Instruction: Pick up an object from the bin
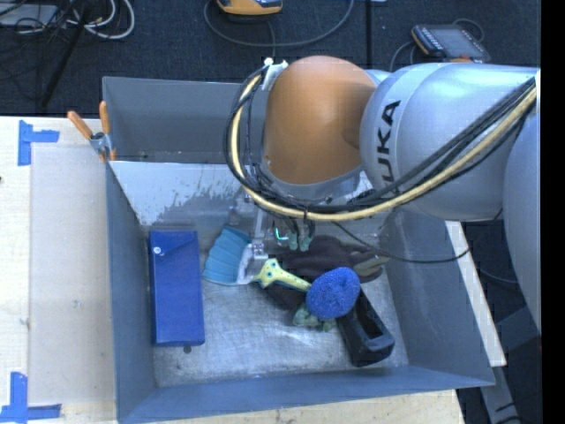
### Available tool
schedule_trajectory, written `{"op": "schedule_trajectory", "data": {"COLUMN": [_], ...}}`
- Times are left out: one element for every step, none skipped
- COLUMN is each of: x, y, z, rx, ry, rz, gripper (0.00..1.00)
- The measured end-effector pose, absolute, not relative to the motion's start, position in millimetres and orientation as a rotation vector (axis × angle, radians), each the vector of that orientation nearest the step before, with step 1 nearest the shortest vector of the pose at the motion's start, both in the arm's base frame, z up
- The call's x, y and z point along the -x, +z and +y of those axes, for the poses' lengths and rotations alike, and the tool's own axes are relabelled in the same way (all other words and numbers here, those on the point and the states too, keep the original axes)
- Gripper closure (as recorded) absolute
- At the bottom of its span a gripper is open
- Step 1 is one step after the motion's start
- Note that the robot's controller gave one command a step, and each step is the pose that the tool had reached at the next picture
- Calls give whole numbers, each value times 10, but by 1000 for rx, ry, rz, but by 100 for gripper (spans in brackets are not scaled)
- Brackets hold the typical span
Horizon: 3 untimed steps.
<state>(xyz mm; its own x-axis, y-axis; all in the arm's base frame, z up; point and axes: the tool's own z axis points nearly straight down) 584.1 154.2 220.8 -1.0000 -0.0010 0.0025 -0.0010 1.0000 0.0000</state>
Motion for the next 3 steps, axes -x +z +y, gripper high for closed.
{"op": "schedule_trajectory", "data": {"x": [-5846,-5915,-6060], "y": [2214,1863,1469], "z": [1535,886,474], "rx": [2,100,342], "ry": [0,-1,1], "rz": [-3140,-3140,-3120], "gripper": [0,0,0]}}
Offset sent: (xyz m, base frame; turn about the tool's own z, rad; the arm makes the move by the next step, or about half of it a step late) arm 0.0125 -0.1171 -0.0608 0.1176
